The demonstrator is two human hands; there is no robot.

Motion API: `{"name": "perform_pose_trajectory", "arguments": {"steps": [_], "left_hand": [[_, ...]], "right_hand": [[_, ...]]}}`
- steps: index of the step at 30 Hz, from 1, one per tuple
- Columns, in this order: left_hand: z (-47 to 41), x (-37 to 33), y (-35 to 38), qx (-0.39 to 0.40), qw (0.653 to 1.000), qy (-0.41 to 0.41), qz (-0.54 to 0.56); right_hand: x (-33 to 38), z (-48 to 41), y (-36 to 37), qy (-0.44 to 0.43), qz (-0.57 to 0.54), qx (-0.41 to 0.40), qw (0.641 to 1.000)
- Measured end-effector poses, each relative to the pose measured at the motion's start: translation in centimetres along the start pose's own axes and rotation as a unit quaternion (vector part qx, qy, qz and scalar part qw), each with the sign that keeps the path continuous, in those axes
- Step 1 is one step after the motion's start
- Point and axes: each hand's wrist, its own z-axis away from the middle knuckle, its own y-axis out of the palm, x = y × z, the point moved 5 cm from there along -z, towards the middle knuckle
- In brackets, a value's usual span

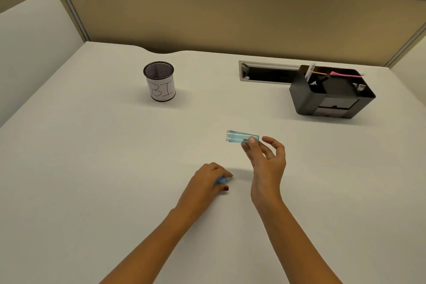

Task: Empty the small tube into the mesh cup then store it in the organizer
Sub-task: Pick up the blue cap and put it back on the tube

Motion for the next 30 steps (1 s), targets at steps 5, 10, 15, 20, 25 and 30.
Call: {"name": "perform_pose_trajectory", "arguments": {"steps": [5,10,15,20,25,30], "left_hand": [[0.8,-0.9,-2.2,-0.151,0.971,-0.074,0.169],[1.0,-0.7,-2.8,-0.196,0.770,-0.261,0.548],[0.5,-2.3,-3.0,-0.167,0.612,-0.275,0.722],[0.7,-3.4,-3.2,-0.180,0.540,-0.278,0.774],[0.8,-3.6,-3.5,-0.177,0.514,-0.262,0.797],[1.2,-4.3,-3.4,-0.174,0.544,-0.257,0.779]], "right_hand": [[0.3,1.3,-1.4,-0.017,0.018,0.012,1.000],[0.2,2.7,-1.9,-0.069,0.099,0.021,0.992],[0.1,3.8,-1.5,-0.102,0.140,0.040,0.984],[0.6,4.8,-0.9,-0.168,0.160,0.044,0.972],[0.6,5.4,-1.0,-0.202,0.174,0.050,0.962],[0.6,5.5,-0.7,-0.207,0.173,0.064,0.961]]}}
